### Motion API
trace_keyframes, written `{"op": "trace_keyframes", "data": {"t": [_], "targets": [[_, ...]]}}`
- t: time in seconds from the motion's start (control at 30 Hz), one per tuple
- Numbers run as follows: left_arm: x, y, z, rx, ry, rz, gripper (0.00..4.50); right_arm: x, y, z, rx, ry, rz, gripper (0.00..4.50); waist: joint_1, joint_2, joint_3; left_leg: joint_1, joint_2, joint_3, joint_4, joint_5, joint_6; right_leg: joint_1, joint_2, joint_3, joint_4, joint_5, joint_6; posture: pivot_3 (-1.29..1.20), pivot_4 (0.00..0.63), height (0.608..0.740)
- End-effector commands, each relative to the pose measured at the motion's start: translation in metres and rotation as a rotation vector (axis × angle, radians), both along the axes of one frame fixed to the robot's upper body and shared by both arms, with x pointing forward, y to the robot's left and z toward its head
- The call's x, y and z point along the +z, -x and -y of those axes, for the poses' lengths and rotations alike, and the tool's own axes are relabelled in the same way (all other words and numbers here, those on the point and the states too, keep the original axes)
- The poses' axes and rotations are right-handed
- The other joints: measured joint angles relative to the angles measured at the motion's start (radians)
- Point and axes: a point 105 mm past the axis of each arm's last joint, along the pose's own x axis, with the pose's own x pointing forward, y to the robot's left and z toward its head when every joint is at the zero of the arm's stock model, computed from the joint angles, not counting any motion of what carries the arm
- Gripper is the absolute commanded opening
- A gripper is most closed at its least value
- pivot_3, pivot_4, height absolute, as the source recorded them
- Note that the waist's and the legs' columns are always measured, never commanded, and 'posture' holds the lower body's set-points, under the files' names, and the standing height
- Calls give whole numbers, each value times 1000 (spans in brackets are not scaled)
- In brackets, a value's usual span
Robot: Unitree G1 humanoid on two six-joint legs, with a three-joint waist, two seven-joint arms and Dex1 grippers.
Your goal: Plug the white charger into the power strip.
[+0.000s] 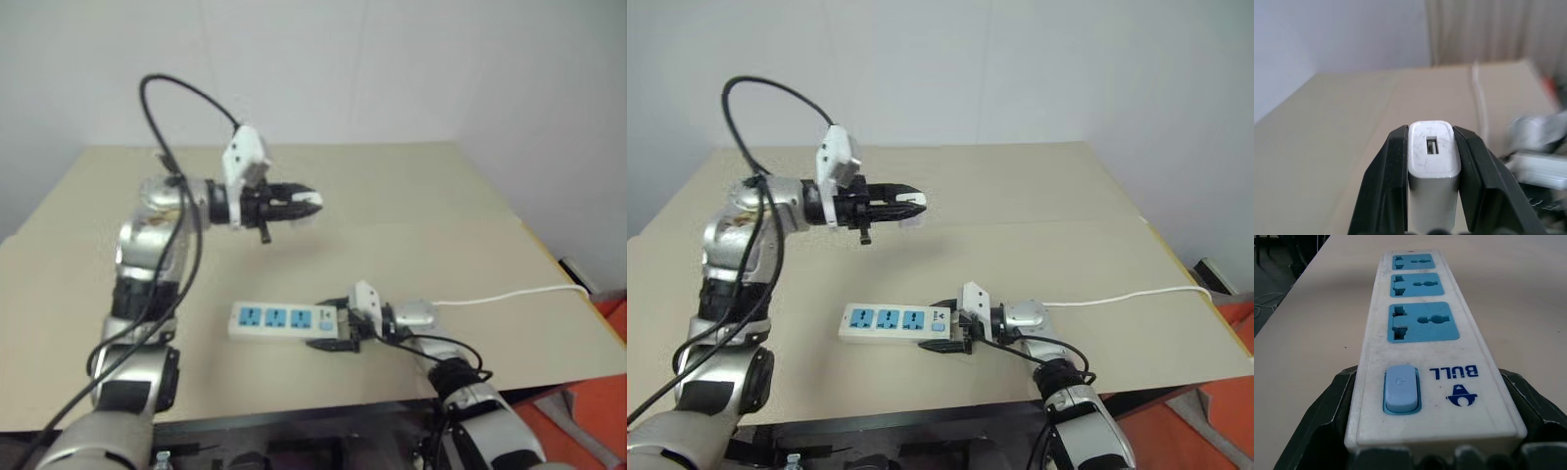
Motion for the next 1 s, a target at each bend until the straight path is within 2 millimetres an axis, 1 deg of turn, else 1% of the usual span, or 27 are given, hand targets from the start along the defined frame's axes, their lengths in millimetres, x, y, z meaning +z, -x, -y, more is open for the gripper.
{"op": "trace_keyframes", "data": {"t": [0.03,0.1,0.2,0.37,0.57,1.0], "targets": [[5,18,4,-45,53,10,1015,-13,9,-4,64,40,-42,3430,0,0,0,0,0,0,0,0,0,0,0,0,0,0,0,0,150,740],[2,23,5,-46,97,12,1015,-16,10,-3,85,57,-60,3430,1,0,0,0,0,-1,0,0,-1,1,0,0,-1,0,0,0,150,740],[3,27,3,-49,147,21,1015,-20,11,-1,104,84,-71,3430,1,0,0,1,0,-1,0,0,-1,2,0,-1,-1,0,0,0,150,740],[4,36,-3,-85,148,42,1015,-29,10,1,116,157,-69,3430,-1,0,0,3,0,-1,0,-1,-1,4,0,0,-1,0,0,0,150,740],[0,41,-7,-100,128,42,1015,-29,8,0,113,158,-66,3430,-2,0,0,8,0,0,-1,-1,-2,7,0,0,-2,0,0,0,150,740],[-31,48,-5,-120,73,7,1015,-32,8,3,95,160,-76,3430,-1,0,0,8,0,0,-1,-1,-2,7,0,1,-2,0,0,0,150,740]]}}
